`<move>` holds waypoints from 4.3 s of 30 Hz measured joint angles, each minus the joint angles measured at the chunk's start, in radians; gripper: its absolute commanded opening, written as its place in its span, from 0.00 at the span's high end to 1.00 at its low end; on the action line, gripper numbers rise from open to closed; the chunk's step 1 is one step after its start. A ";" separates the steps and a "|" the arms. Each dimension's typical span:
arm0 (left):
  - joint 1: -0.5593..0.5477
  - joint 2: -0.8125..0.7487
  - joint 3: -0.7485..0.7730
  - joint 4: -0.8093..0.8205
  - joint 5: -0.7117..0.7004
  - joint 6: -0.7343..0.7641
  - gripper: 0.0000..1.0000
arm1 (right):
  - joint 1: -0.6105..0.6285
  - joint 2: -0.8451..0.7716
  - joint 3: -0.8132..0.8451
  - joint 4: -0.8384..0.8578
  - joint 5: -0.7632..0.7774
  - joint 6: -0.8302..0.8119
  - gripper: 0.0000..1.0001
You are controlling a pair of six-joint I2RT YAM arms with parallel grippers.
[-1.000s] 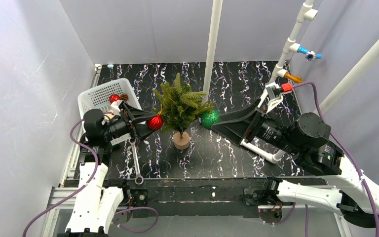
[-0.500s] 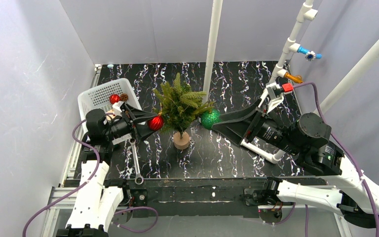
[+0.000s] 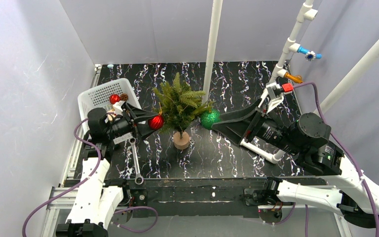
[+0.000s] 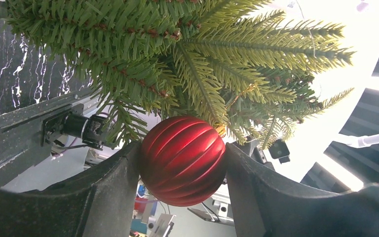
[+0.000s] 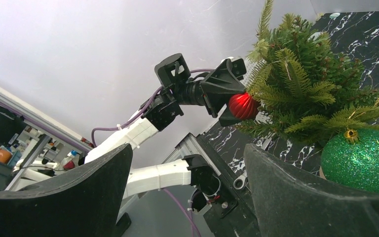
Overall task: Decorate the small christmas tree
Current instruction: Hang the decoration item on the Christmas tree.
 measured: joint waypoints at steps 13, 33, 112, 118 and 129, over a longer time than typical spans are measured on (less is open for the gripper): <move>0.000 -0.028 0.056 -0.302 0.000 0.225 1.00 | 0.000 0.002 0.000 0.000 0.000 -0.002 0.08; -0.094 -0.045 0.616 -0.589 0.119 0.594 1.00 | 0.001 0.200 0.157 -0.035 -0.209 -0.042 0.28; -0.154 -0.031 0.537 -0.233 0.169 0.289 1.00 | 0.000 0.523 0.291 0.265 -0.404 0.077 0.60; -0.159 -0.026 0.537 -0.234 0.169 0.298 1.00 | 0.000 0.548 0.304 0.263 -0.424 0.078 0.68; -0.164 -0.024 0.537 -0.308 0.169 0.362 1.00 | 0.000 0.502 0.281 0.241 -0.412 0.056 0.97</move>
